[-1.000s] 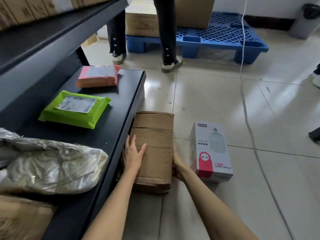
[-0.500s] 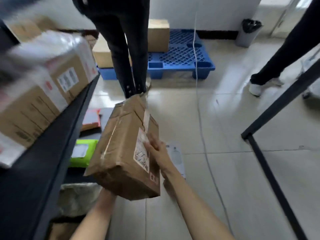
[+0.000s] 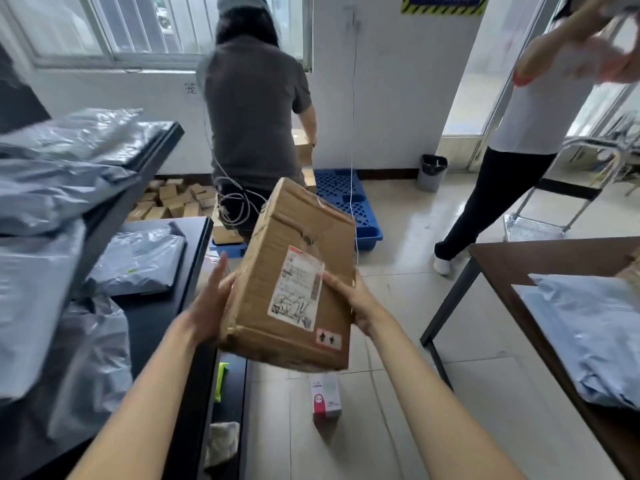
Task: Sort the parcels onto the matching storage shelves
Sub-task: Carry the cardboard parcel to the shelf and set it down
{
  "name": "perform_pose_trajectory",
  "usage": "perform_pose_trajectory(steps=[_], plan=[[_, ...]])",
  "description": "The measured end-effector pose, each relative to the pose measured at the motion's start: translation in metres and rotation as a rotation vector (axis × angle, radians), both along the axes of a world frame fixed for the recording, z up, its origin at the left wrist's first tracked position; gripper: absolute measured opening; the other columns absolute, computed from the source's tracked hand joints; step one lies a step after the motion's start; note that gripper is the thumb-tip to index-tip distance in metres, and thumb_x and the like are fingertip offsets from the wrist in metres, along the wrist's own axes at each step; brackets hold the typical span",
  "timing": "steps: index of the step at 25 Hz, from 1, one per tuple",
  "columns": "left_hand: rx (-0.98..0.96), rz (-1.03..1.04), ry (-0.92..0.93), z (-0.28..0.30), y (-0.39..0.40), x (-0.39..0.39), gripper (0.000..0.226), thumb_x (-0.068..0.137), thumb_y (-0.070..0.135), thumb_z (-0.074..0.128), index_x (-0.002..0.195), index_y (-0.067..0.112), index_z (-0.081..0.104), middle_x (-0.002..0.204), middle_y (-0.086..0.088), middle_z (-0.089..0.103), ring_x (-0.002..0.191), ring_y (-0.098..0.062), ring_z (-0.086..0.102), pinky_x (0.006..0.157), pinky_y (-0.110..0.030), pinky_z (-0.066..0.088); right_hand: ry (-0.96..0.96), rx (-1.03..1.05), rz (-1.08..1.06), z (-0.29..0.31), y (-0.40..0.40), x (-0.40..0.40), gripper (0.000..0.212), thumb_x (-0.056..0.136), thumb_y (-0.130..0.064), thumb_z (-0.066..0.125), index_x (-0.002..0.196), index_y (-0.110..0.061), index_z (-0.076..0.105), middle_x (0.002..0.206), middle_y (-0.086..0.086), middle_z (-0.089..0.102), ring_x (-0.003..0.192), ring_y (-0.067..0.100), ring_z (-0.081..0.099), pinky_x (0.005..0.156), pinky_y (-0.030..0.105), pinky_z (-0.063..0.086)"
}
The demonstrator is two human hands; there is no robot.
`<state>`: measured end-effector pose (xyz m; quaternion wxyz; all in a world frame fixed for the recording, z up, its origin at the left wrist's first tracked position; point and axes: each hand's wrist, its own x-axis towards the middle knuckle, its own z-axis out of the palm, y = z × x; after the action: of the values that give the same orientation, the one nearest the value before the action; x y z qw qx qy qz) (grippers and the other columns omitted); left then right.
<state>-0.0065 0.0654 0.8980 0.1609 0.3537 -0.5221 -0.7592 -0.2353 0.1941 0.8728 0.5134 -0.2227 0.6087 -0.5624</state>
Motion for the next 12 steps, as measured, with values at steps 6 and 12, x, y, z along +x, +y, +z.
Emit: perform_pose_trajectory(steps=[6,12], plan=[[-0.111,0.079,-0.011,0.076,0.045,-0.018,0.056,0.078,0.071,0.05,0.088,0.021,0.073,0.088,-0.004,0.077,0.095,-0.023,0.071,0.083,-0.037,0.053,0.165,-0.116,-0.236,0.107,0.03,-0.006,0.059,0.083,-0.062,0.047,0.109,-0.01,0.06,0.094,0.013,0.066,0.082,0.028,0.064,0.079,0.042,0.055],[-0.062,0.156,0.037,0.088,0.123,-0.025,0.046,0.1,0.042,0.031,0.074,0.014,0.059,0.06,0.0,0.069,0.048,-0.009,0.067,0.045,-0.018,0.053,0.022,-0.174,-0.098,0.13,0.08,-0.009,0.065,0.092,-0.064,0.025,0.105,-0.011,0.059,0.085,0.01,0.062,0.077,0.025,0.06,0.068,0.031,0.053]])
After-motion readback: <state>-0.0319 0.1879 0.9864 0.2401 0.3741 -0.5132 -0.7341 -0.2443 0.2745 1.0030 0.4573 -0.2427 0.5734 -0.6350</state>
